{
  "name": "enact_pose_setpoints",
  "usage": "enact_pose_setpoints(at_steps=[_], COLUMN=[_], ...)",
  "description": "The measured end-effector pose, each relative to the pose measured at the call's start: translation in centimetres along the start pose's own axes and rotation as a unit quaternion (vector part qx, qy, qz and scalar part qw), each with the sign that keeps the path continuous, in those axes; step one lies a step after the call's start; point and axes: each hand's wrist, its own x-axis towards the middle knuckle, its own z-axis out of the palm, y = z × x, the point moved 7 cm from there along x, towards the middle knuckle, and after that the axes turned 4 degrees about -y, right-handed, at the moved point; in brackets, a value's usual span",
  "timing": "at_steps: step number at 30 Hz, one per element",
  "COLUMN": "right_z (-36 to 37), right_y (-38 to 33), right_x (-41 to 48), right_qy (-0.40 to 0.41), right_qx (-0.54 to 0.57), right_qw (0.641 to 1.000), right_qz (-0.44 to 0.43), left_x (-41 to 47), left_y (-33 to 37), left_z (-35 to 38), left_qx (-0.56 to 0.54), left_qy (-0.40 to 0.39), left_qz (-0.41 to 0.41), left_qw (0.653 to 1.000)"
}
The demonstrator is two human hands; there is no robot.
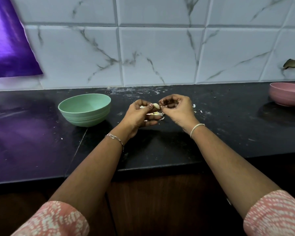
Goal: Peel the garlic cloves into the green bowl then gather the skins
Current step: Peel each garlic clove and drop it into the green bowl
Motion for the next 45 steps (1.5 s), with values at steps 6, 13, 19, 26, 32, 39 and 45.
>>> enact_pose_setpoints(at_steps=[6,13,19,26,32,39,45], right_z=[0.0,0.3,0.5,0.5,-1.5,-5.5,-7.4], right_y=[0.4,0.7,0.8,0.4,0.9,1.2,2.9], right_x=[-0.2,-0.3,-0.4,-0.4,0.0,0.6,0.6], right_qy=[-0.011,-0.027,-0.041,-0.046,0.032,0.107,0.138], right_qx=[-0.001,-0.019,-0.014,0.007,-0.204,-0.394,-0.320], right_qw=[1.000,0.999,0.998,0.998,0.978,0.910,0.926], right_qz=[0.021,0.036,0.046,0.041,0.027,0.076,0.142], left_x=[0.0,0.0,0.0,0.0,-0.3,-0.5,-0.3], left_y=[0.2,0.3,0.3,0.3,0.4,0.3,0.3], left_z=[-0.6,-0.3,-0.5,-0.7,-0.4,-0.4,-0.4], left_qx=[0.021,0.041,0.048,0.017,-0.020,-0.013,0.020], left_qy=[0.034,0.033,0.032,0.023,0.015,0.012,0.018], left_qz=[0.025,0.021,0.027,0.031,0.016,0.003,0.008], left_qw=[0.999,0.998,0.998,0.999,1.000,1.000,1.000])
